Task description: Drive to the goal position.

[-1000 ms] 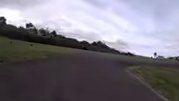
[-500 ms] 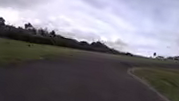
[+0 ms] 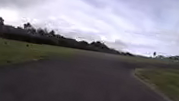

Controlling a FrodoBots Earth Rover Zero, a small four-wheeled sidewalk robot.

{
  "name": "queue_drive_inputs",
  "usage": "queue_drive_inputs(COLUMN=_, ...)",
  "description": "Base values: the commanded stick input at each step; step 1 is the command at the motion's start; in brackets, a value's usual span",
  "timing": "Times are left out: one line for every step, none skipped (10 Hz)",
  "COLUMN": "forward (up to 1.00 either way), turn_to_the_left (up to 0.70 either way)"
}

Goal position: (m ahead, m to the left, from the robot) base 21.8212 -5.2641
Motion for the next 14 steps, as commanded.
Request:
queue_drive_inputs(forward=0.7, turn_to_the_left=0.0)
queue_drive_inputs(forward=0.7, turn_to_the_left=0.0)
queue_drive_inputs(forward=0.7, turn_to_the_left=0.0)
queue_drive_inputs(forward=0.7, turn_to_the_left=0.0)
queue_drive_inputs(forward=0.7, turn_to_the_left=0.0)
queue_drive_inputs(forward=0.7, turn_to_the_left=0.0)
queue_drive_inputs(forward=0.7, turn_to_the_left=0.0)
queue_drive_inputs(forward=0.7, turn_to_the_left=0.0)
queue_drive_inputs(forward=0.7, turn_to_the_left=0.0)
queue_drive_inputs(forward=0.7, turn_to_the_left=0.0)
queue_drive_inputs(forward=0.7, turn_to_the_left=0.0)
queue_drive_inputs(forward=0.7, turn_to_the_left=0.0)
queue_drive_inputs(forward=0.7, turn_to_the_left=0.0)
queue_drive_inputs(forward=0.7, turn_to_the_left=0.0)
